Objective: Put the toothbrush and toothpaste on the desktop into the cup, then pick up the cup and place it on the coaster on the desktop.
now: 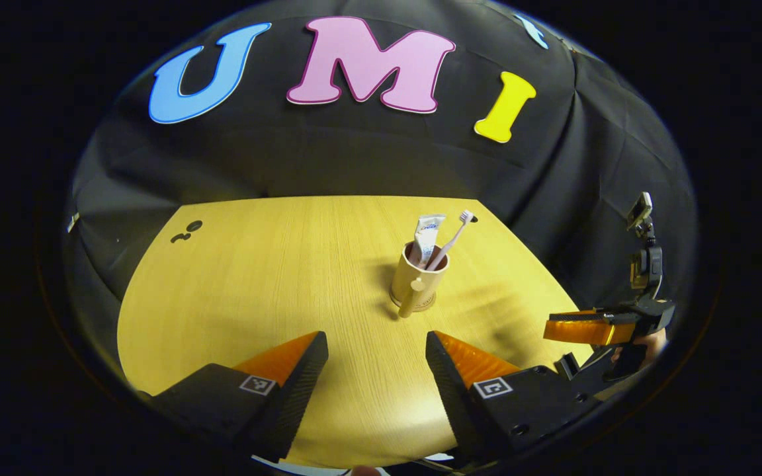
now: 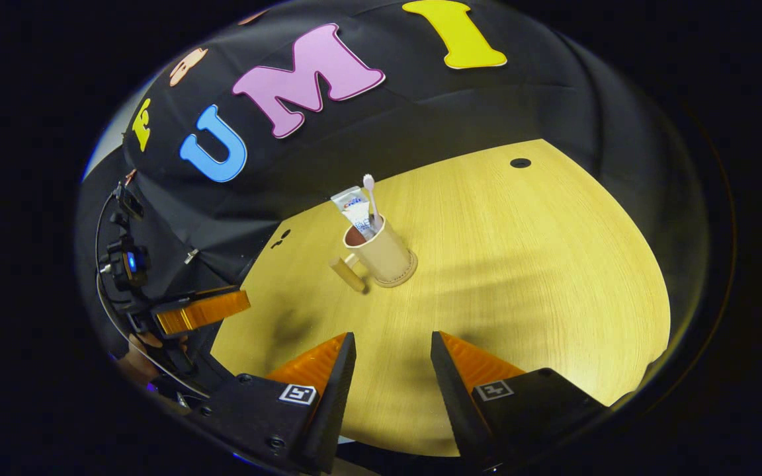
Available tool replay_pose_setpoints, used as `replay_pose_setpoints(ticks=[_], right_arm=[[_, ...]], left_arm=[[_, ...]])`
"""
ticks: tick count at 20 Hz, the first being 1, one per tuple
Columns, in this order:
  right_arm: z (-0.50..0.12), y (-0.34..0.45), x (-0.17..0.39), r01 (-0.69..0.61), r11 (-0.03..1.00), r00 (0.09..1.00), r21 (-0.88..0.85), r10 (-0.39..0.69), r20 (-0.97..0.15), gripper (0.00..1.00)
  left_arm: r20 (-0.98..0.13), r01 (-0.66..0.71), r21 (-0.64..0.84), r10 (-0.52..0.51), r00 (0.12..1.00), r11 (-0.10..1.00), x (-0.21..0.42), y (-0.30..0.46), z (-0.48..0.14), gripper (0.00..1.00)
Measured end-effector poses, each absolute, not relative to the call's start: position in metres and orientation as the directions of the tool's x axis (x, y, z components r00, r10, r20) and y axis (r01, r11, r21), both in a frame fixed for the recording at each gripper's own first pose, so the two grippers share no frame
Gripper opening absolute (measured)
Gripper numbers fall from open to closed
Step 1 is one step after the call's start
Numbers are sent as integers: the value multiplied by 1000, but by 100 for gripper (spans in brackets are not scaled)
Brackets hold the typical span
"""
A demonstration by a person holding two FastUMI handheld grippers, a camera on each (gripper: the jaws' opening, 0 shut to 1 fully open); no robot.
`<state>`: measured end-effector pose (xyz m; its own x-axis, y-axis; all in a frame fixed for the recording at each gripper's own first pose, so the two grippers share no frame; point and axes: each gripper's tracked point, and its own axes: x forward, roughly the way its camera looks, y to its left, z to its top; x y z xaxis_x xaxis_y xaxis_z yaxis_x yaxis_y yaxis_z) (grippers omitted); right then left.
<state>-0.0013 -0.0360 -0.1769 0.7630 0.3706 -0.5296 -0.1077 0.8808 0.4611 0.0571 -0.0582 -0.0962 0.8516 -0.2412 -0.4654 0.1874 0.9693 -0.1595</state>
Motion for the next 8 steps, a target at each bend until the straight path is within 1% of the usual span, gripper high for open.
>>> replay_pose_setpoints(ticks=[5,7,8], right_arm=[[-164,-24,-3,-128,871,769,474,389,-508,72],[-161,-19,-3,-139,873,769,468,393,-505,75],[-160,-18,-3,-140,874,769,466,392,-505,79]], left_arm=[[-480,191,-173,-252,840,966,41,-58,-110,92],[-476,192,-189,-260,840,963,39,-60,-110,92],[-475,191,-195,-263,840,962,38,-61,-111,92]])
